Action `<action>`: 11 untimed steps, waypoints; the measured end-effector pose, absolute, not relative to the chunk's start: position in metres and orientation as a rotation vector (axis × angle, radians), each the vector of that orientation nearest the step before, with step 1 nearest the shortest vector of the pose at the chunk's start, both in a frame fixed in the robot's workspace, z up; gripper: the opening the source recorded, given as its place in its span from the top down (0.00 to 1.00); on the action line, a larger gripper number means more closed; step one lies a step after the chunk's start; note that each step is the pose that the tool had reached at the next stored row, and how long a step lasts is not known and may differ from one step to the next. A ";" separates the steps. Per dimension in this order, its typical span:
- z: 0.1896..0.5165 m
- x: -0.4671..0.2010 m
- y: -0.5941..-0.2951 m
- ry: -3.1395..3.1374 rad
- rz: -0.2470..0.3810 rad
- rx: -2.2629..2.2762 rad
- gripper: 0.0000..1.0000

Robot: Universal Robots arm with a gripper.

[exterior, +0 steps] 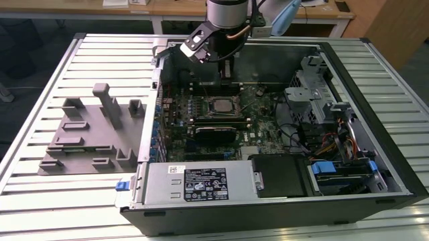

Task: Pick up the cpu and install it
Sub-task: 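Place the cpu into insertion slot, then close the cpu cover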

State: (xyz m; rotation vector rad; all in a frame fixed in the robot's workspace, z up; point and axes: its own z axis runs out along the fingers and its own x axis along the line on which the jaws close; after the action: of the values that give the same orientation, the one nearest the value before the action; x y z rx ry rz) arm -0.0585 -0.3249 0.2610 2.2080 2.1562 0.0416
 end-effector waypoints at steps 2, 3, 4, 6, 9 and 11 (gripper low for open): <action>0.261 -0.058 -0.325 2.156 0.041 2.208 0.89; 0.261 -0.058 -0.325 2.156 0.041 2.208 0.89; 0.261 -0.058 -0.325 2.156 0.041 2.208 0.89; 0.261 -0.058 -0.325 2.156 0.041 2.208 0.89; 0.262 -0.058 -0.325 2.156 0.041 2.208 0.89; 0.262 -0.058 -0.325 2.156 0.041 2.208 0.89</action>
State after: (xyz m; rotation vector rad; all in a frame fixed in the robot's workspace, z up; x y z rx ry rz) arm -0.0585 -0.3249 0.2616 2.2080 2.1560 0.0411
